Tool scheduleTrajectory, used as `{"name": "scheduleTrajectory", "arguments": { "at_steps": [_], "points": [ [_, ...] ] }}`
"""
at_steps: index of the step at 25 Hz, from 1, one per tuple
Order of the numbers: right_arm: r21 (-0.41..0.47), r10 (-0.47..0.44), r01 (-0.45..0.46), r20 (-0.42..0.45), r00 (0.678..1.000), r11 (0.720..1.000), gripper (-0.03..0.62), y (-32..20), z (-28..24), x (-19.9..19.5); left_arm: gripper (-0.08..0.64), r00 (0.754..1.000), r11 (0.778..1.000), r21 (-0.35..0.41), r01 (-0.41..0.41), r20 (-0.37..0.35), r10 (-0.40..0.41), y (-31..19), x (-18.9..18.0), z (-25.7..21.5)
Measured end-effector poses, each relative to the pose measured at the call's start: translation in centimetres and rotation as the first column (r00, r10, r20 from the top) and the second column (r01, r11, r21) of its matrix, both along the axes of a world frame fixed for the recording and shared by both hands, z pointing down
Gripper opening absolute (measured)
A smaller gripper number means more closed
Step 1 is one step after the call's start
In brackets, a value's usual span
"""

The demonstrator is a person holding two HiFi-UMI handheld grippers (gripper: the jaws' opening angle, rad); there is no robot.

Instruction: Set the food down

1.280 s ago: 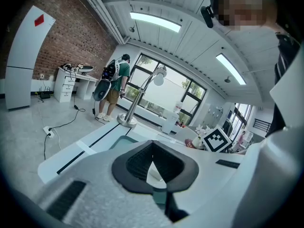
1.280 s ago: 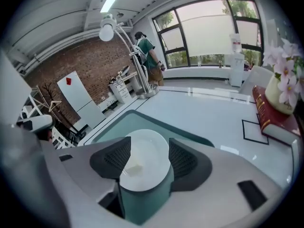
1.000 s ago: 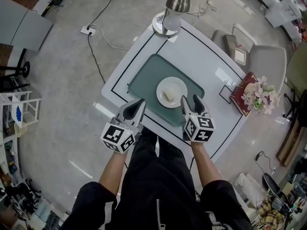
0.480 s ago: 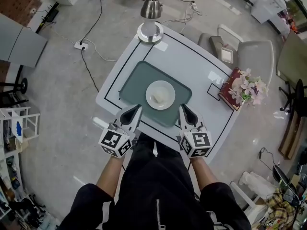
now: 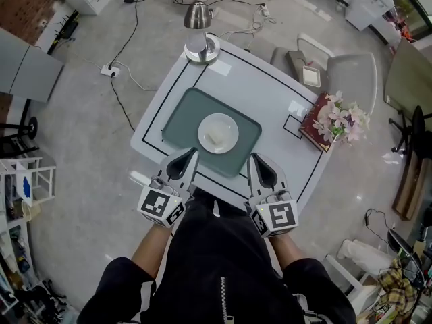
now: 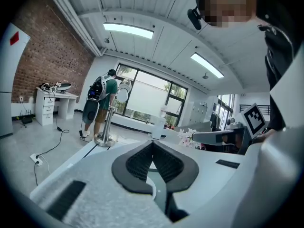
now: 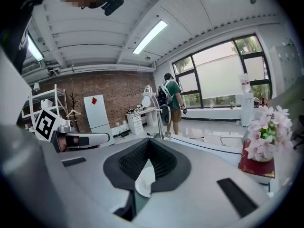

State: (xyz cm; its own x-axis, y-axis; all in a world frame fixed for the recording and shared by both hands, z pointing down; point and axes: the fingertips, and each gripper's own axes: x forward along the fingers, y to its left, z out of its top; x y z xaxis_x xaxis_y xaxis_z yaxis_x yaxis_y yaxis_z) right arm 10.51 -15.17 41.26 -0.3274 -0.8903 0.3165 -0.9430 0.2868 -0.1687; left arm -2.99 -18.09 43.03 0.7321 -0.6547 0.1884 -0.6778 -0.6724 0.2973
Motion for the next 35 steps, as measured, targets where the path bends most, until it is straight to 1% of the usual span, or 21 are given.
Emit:
{"name": "scheduleTrajectory", "arguments": {
  "at_steps": [5, 8, 10, 13, 18, 23, 35],
  "points": [
    [0.022, -0.030, 0.029, 0.021, 0.999, 0.999, 0.009, 0.9, -1.4, -0.8, 0.005, 1.000, 0.997, 0.078, 0.009, 0.022, -0.011, 1.0, 0.4, -2.1],
    [0.030, -0.039, 0.038, 0.034, 0.999, 0.999, 0.009, 1.7, -1.8, -1.1, 0.005, 0.999, 0.995, 0.094, 0.023, 0.031, -0.026, 2.0, 0.4, -2.4],
    [0.018, -0.042, 0.041, 0.027, 0.999, 0.999, 0.009, 2.3, -1.7, -1.3, 0.005, 0.999, 0.995, 0.094, 0.030, 0.031, -0.033, 2.5, 0.5, -2.4],
    [0.045, -0.053, 0.052, 0.025, 0.998, 0.998, 0.009, 3.0, -1.8, -1.7, 0.005, 0.998, 0.996, 0.080, 0.048, 0.029, -0.051, 3.1, 0.4, -2.1],
    [0.035, -0.057, 0.056, 0.028, 0.998, 0.998, 0.008, 3.9, -1.5, -2.0, 0.005, 0.998, 0.996, 0.073, 0.059, 0.035, -0.061, 3.7, 0.4, -1.8],
    [0.040, -0.061, 0.060, 0.037, 0.997, 0.997, 0.008, 4.0, -1.7, -2.1, 0.005, 0.997, 0.994, 0.084, 0.067, 0.036, -0.070, 3.8, 0.2, -2.2],
    [0.036, -0.076, 0.075, 0.025, 0.997, 0.997, 0.008, 4.0, -1.5, -2.5, 0.005, 0.996, 0.993, 0.081, 0.082, 0.039, -0.086, 4.0, -0.4, -2.1]
  ]
}}
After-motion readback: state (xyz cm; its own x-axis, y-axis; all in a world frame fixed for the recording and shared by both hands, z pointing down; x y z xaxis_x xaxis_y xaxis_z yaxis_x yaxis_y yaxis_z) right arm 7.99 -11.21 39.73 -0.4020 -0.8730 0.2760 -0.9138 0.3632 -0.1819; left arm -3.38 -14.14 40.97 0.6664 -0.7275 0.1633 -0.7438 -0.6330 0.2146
